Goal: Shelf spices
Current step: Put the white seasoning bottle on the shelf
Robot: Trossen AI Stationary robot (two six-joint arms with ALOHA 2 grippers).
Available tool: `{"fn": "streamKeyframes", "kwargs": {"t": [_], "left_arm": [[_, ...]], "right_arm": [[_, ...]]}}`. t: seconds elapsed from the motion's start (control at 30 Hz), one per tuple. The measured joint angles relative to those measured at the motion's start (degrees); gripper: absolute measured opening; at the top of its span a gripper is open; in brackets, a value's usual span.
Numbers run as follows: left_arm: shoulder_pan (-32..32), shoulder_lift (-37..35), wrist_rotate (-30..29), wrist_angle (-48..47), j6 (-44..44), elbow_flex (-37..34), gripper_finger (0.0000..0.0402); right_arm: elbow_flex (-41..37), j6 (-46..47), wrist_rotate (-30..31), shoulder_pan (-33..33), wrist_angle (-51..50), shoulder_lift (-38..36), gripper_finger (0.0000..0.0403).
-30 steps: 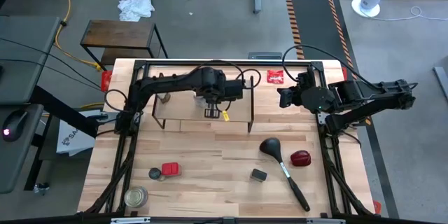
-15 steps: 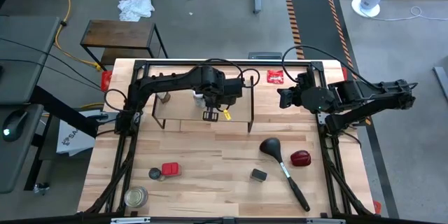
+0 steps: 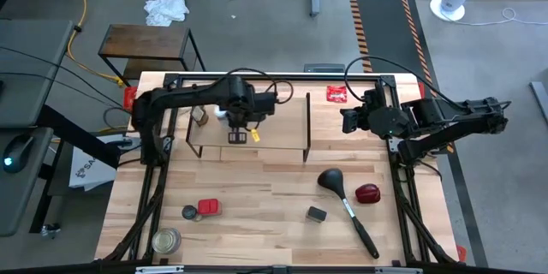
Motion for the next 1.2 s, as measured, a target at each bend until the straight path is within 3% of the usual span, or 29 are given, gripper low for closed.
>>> {"fn": "streamKeyframes", "kwargs": {"t": [0.17, 0.4, 0.63, 0.87, 1.07, 1.2], "left_arm": [[0.09, -3.63, -0.75, 3.31, -2.11, -5.07, 0.0], [0.04, -4.24, 0.68, 7.93, -3.37, -5.28, 0.0], [0.04, -4.24, 0.97, 3.33, -1.3, -5.28, 0.0], [0.64, -4.21, -2.67, 3.15, 0.5, -5.28, 0.0], [0.67, -4.21, -1.8, 2.72, 1.25, -5.28, 0.0], [-1.49, -4.35, 3.81, 3.46, 0.42, -5.28, 0.0]], "right_arm": [[0.0, 0.0, 0.48, -0.02, -0.02, 0.0, 0.0], [0.0, 0.02, 0.48, -0.01, 0.0, 0.0, 0.0], [0.0, 0.42, 0.44, 0.0, 0.0, 0.0, 0.0], [0.0, 0.44, 0.2, -0.02, 0.02, 0.0, 0.0], [0.0, 0.05, -0.02, -0.02, 0.02, 0.0, 0.0], [0.0, -0.31, -0.49, 0.0, -0.54, -0.07, 0.0]]}}
